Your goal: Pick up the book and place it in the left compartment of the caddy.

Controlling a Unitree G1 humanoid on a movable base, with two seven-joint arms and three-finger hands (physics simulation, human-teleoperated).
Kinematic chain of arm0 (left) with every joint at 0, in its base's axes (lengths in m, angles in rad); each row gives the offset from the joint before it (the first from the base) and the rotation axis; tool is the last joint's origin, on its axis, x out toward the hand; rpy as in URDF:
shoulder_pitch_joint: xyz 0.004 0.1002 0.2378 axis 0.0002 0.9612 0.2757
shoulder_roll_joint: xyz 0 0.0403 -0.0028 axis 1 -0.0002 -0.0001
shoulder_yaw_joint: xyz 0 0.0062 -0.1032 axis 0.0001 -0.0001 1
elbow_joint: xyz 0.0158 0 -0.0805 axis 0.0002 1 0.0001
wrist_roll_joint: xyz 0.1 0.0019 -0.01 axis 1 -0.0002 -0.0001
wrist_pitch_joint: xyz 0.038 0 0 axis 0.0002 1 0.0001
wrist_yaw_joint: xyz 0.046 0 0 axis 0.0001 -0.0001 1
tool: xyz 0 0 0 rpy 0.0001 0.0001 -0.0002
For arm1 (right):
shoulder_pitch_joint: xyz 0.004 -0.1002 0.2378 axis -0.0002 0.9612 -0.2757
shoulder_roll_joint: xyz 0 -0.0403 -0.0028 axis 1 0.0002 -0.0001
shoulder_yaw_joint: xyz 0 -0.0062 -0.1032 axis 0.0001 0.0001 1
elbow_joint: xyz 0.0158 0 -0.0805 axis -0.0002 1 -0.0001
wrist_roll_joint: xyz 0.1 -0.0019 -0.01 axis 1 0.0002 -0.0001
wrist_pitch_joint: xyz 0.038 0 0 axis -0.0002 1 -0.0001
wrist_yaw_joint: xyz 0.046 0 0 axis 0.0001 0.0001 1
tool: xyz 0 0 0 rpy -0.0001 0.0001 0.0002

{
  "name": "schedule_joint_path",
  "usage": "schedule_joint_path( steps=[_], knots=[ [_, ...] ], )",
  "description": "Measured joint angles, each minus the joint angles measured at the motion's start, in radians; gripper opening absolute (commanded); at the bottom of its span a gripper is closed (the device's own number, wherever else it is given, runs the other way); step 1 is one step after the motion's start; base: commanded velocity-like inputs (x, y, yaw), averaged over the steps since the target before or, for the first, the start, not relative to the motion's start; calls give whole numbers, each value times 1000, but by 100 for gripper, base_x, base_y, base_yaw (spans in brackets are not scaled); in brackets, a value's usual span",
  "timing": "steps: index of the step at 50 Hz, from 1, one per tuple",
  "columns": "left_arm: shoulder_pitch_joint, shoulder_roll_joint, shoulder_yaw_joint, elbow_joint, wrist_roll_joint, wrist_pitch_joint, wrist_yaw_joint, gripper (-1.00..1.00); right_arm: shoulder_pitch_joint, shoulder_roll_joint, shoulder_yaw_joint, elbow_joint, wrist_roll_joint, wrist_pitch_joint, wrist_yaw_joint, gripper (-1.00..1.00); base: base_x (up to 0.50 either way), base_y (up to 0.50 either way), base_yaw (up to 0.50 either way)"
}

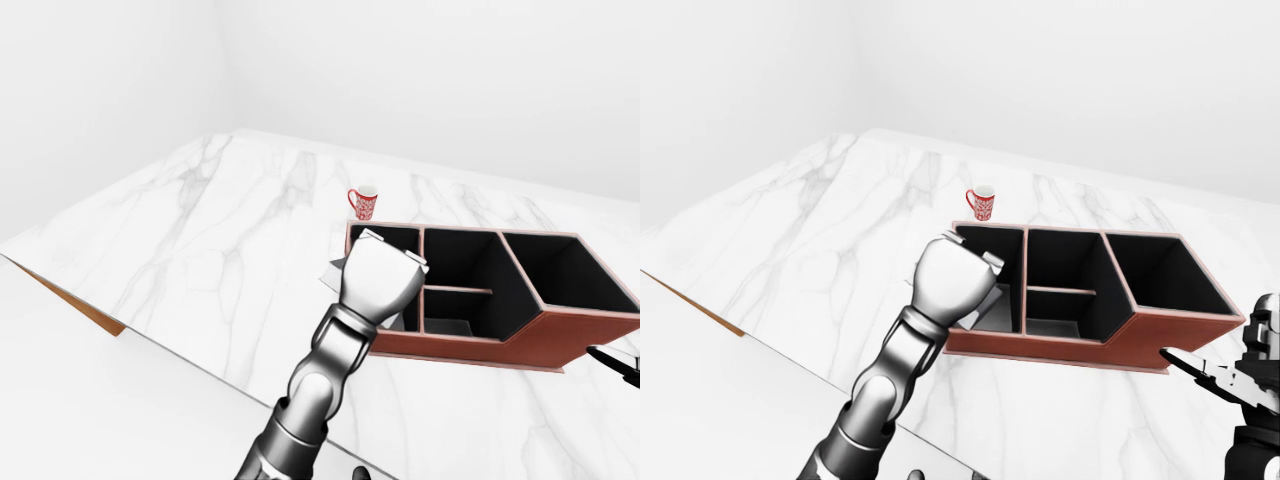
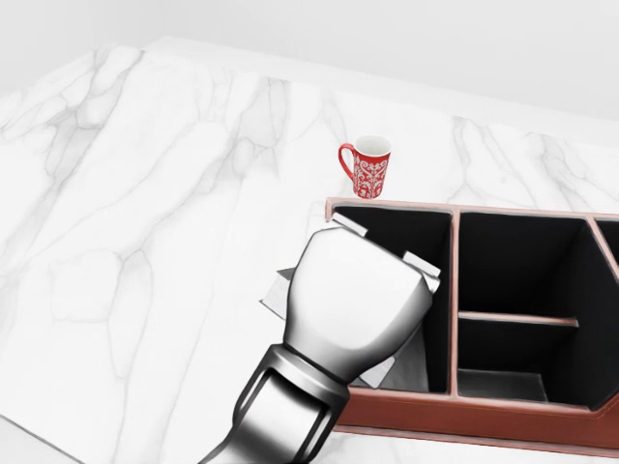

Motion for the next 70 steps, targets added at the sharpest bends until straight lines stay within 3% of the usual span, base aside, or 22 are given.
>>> schedule_joint_path(
  steps=[27, 57, 70],
  knots=[
    [-98, -46, 29, 285, 8, 0, 98, -100, 0, 0, -1, -4, 0, 0, 1, 100, 0, 0, 0],
    [-310, -75, 111, 742, -15, 0, 260, -100, 2, 3, 0, -7, -1, 0, 7, 100, 0, 0, 0],
    [-438, -97, 141, 1004, -49, 0, 348, -100, 3, 5, 2, -6, -2, 0, 10, 100, 0, 0, 0]
  ],
)
